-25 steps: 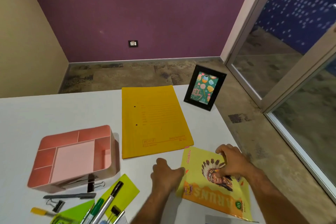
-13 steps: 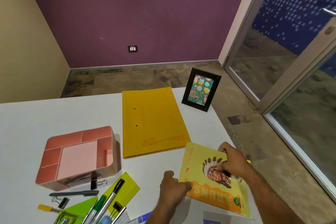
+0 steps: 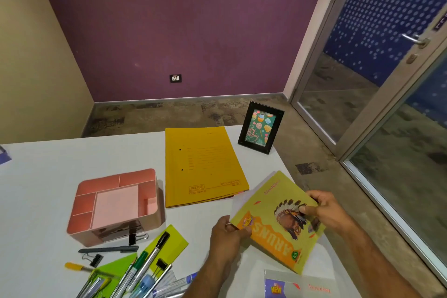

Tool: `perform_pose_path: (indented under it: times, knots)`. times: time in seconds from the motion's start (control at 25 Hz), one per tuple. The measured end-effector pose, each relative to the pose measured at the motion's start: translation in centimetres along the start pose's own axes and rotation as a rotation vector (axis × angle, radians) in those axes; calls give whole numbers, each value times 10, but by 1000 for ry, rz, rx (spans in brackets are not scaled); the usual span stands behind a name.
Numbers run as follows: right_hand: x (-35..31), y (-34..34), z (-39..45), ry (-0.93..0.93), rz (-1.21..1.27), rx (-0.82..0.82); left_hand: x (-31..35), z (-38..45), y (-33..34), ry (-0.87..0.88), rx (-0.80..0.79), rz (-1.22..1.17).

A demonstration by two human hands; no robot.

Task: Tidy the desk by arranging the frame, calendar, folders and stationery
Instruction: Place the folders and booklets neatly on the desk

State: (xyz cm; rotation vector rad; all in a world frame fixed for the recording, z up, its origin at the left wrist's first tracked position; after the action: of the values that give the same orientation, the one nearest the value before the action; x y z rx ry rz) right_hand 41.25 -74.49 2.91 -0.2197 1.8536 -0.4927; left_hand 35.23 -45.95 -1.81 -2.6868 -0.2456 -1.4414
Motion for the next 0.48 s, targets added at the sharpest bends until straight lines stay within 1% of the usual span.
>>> perform_pose_path:
  times: [0.12, 0.36, 0.48]
  knots:
    - [-10, 6, -16, -14, 111, 21, 15, -9, -2, 37, -21, -91]
    - [-42, 21, -38, -92, 331, 5, 31, -32, 2, 99, -119, -151]
    - [-42, 31, -45, -105, 379, 62, 40, -40, -7, 155, -99, -147]
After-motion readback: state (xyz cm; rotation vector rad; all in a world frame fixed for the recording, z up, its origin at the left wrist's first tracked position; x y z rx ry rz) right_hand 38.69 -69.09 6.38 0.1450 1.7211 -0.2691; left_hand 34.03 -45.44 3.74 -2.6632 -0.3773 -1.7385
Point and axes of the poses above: each hand's wrist, its own z-axis towards the middle knuckle, its own y-axis out of the palm, x = y × z, the point moved 8 cm from there along z, towards the middle knuckle, and after that the axes turned 9 degrees about x, right-handed, at the moved point
